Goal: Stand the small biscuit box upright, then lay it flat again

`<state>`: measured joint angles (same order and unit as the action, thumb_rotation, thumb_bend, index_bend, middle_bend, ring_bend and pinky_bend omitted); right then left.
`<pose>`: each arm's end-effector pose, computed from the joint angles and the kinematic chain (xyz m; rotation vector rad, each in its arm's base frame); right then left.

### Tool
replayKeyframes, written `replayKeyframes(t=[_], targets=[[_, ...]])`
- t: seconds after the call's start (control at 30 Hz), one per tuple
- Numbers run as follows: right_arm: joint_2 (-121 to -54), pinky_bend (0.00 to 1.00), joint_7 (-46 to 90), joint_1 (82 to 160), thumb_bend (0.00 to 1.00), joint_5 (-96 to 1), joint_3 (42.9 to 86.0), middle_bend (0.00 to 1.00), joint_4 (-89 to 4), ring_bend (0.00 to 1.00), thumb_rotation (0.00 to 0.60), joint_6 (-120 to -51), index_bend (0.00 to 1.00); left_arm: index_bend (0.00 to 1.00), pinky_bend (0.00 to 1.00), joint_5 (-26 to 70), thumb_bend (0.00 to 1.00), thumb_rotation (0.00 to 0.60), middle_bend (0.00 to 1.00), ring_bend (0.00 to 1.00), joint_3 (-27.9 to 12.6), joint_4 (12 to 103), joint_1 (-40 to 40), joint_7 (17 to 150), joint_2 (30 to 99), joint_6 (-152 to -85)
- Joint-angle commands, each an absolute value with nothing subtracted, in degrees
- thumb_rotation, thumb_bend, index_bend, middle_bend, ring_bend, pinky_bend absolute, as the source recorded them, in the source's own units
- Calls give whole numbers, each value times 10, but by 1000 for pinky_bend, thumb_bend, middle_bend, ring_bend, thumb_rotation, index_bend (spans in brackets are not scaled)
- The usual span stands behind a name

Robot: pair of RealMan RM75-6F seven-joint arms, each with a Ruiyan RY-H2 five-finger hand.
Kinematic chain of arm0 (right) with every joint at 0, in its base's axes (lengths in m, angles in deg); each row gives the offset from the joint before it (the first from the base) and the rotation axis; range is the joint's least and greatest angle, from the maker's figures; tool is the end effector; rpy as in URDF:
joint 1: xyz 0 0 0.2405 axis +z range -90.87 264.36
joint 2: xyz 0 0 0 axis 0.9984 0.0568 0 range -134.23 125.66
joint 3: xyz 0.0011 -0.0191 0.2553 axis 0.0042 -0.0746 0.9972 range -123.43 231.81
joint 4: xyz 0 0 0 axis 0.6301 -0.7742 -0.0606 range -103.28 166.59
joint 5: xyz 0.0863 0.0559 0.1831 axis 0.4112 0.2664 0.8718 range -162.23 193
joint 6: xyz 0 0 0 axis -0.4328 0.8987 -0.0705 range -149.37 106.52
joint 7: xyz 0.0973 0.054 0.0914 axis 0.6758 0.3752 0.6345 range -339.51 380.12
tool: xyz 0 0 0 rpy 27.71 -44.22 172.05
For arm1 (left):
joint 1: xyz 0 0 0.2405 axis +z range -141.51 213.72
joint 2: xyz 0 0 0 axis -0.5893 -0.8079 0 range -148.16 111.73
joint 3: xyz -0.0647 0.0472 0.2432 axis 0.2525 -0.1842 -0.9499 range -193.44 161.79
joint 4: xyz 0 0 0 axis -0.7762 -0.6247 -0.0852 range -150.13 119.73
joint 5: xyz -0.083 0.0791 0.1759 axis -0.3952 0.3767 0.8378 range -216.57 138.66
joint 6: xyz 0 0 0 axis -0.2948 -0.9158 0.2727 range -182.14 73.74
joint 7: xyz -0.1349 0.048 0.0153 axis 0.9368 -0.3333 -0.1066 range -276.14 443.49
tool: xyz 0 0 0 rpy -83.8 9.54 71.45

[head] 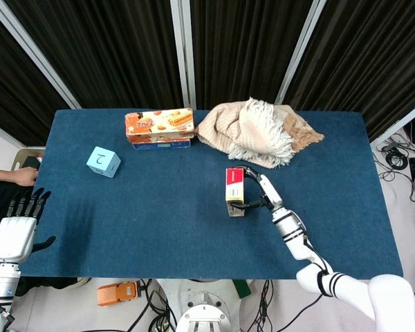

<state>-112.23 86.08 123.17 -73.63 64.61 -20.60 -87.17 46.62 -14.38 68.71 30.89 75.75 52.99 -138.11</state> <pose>-0.1785 -0.3397 -0.0649 1.2857 -1.9073 1.8137 -0.3311 0.1791 0.1267 -1.4545 -0.8103 -0.7567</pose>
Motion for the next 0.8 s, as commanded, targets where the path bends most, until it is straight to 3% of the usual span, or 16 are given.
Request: replayKeyframes(t=[0.03, 0.17, 0.27, 0.33, 0.53, 0.8], targets=[[-1151, 250, 889, 1230, 158, -747, 632, 455, -166, 321, 600, -890, 339, 71, 0, 466, 0, 600, 46, 0, -144, 687, 308, 758, 530, -1380], [-1157, 191, 897, 1227, 158, -750, 624, 418, -148, 250, 600, -906, 230, 71, 0, 467, 0, 600, 46, 0, -144, 686, 306, 757, 531, -1378], [-1151, 105, 894, 1223, 158, -753, 616, 312, -148, 153, 598, -914, 64, 71, 0, 467, 0, 600, 46, 0, -142, 685, 304, 759, 531, -1378], [-1146, 63, 888, 1220, 158, -754, 612, 254, -152, 108, 593, -918, 10, 71, 0, 468, 0, 600, 46, 0, -141, 683, 304, 761, 533, -1379], [-1120, 0, 859, 1205, 157, -759, 597, 41, -184, 0, 553, -937, 0, 71, 0, 470, 0, 600, 46, 0, -141, 676, 304, 769, 537, -1383], [-976, 0, 709, 1187, 130, -771, 581, 0, -353, 0, 511, -951, 0, 71, 0, 475, 0, 600, 46, 0, -141, 673, 302, 770, 537, -1385]])
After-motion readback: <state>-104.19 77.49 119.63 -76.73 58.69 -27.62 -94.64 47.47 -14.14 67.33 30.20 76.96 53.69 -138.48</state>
